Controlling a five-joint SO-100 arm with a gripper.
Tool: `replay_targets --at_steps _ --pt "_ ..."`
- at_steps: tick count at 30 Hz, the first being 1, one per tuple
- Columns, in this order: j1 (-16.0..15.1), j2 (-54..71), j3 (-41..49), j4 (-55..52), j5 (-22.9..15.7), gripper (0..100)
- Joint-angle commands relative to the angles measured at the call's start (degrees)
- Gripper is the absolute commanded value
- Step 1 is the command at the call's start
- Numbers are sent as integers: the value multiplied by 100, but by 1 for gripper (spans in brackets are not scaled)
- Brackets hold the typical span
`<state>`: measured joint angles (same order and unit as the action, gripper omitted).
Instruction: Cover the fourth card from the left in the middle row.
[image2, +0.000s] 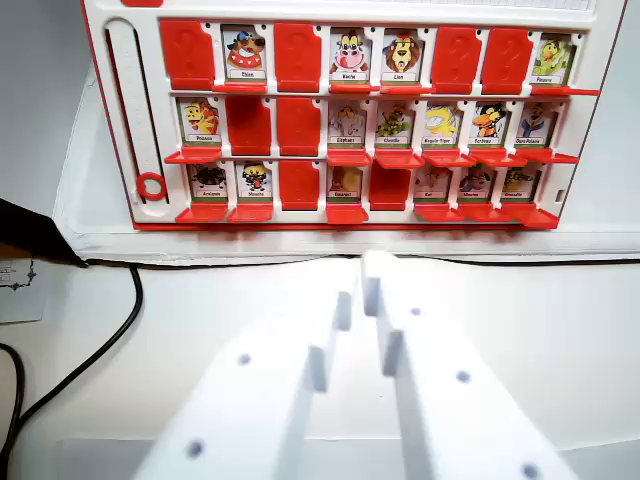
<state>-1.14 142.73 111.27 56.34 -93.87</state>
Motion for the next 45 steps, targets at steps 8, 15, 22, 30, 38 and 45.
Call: replay_targets --at_steps 8,15,22,30,38,45 --pt "141 -132 -976 563 97 0" --pt "123 -149 -932 519 26 0" --pt "123 -220 -967 466 -26 0" --pt "167 -448 -923 211 -114 0" --pt "378 -1107 -9 -1011 -264 0" --pt "387 -2232 439 -2206 -325 0"
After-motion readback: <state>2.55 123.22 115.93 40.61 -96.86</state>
